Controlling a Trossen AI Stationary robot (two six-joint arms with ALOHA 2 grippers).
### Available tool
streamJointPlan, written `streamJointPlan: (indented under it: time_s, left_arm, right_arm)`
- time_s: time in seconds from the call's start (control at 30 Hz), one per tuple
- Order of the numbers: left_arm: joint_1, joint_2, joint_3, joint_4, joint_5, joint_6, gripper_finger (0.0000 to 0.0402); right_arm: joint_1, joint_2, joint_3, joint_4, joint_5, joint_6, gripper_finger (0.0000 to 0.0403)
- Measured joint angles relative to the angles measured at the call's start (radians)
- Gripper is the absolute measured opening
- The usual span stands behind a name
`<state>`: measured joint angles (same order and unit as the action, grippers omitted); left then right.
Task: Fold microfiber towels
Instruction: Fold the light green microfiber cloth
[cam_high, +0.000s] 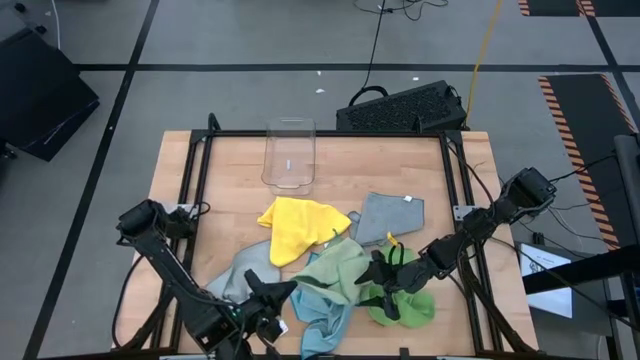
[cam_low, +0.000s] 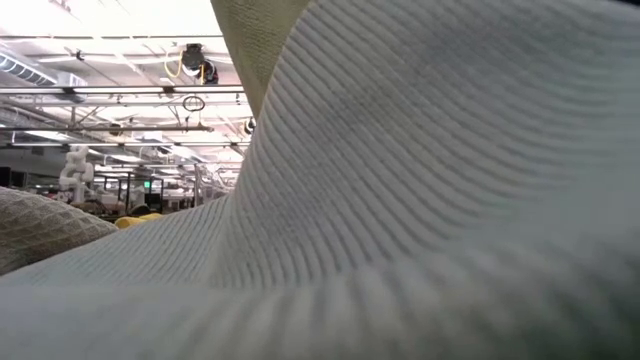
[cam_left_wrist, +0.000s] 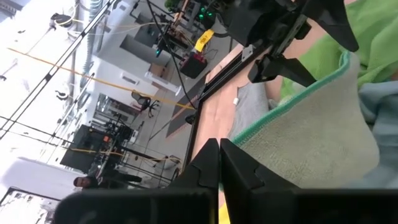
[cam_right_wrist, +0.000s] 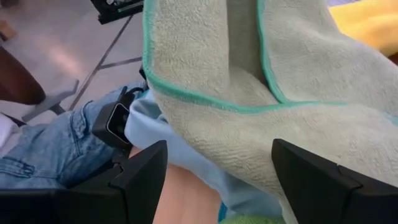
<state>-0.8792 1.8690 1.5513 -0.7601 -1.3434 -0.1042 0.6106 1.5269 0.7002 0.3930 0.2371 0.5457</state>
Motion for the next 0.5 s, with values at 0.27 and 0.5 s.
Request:
streamJointPlan:
  time_s: [0.27,0.5]
  left_arm:
    - [0.006,0.0,0.0,0.0,0.001,0.004,0.0008]
    - [0.01,0.0,0.0,0.0,0.018,0.001,0.0004]
  right_arm:
    - [0.01,0.0,0.0,-0.083,-0.005,0.061,0.0279]
    - [0.022,0.0,0.0,-0.181,-0.006,0.131,0.0279]
